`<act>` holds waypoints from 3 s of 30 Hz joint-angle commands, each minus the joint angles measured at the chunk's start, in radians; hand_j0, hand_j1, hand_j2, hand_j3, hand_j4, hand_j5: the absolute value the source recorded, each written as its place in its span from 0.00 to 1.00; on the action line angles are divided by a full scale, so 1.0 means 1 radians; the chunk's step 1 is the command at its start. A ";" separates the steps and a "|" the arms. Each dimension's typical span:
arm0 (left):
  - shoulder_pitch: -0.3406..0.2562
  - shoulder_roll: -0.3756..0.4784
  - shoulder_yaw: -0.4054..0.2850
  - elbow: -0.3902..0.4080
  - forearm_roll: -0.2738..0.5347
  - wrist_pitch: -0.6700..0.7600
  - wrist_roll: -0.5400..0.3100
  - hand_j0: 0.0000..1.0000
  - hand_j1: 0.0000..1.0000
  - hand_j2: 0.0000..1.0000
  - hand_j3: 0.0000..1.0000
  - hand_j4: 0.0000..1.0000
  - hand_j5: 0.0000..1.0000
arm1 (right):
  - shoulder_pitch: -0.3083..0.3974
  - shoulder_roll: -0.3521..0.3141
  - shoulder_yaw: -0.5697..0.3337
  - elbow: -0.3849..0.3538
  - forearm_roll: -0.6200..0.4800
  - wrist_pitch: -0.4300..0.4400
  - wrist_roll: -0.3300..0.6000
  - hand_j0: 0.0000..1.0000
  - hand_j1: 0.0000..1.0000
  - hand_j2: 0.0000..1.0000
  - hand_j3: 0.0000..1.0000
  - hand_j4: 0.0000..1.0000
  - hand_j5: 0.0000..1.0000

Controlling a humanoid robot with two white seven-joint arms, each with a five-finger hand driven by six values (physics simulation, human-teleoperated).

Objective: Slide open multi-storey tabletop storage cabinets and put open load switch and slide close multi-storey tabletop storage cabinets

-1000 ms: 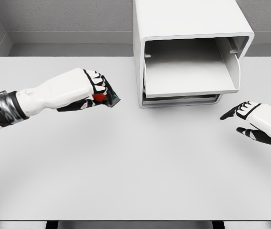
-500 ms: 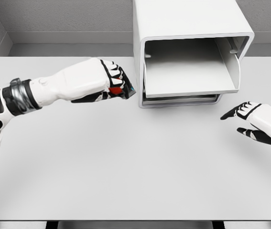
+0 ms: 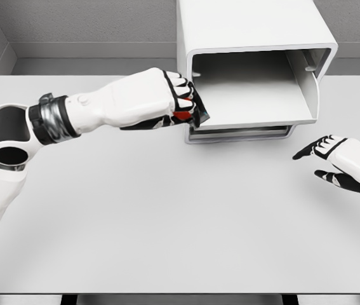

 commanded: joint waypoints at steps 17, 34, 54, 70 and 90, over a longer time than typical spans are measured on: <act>-0.061 -0.189 -0.017 0.086 -0.118 0.003 0.001 0.46 0.46 0.46 0.46 0.46 0.46 | 0.002 0.000 0.000 -0.003 -0.008 0.002 0.000 0.68 0.68 0.68 0.68 0.68 0.68; -0.107 -0.382 -0.032 0.244 -0.365 0.003 0.001 0.46 0.46 0.46 0.46 0.46 0.46 | 0.002 0.000 0.000 -0.007 -0.008 0.002 0.000 0.68 0.68 0.68 0.68 0.68 0.68; -0.150 -0.382 -0.046 0.347 -0.443 0.003 0.001 0.45 0.45 0.45 0.45 0.45 0.45 | 0.003 0.000 0.000 -0.007 -0.009 0.002 0.000 0.68 0.68 0.68 0.68 0.68 0.68; -0.138 -0.382 -0.066 0.341 -0.486 0.003 0.001 0.46 0.46 0.46 0.46 0.46 0.46 | 0.003 0.002 0.000 -0.005 -0.008 0.002 0.000 0.69 0.69 0.69 0.69 0.69 0.69; -0.132 -0.382 -0.068 0.283 -0.486 0.003 0.001 0.85 0.85 0.85 0.85 0.85 0.85 | 0.003 0.002 0.000 -0.002 -0.008 0.002 -0.002 0.69 0.69 0.69 0.69 0.69 0.69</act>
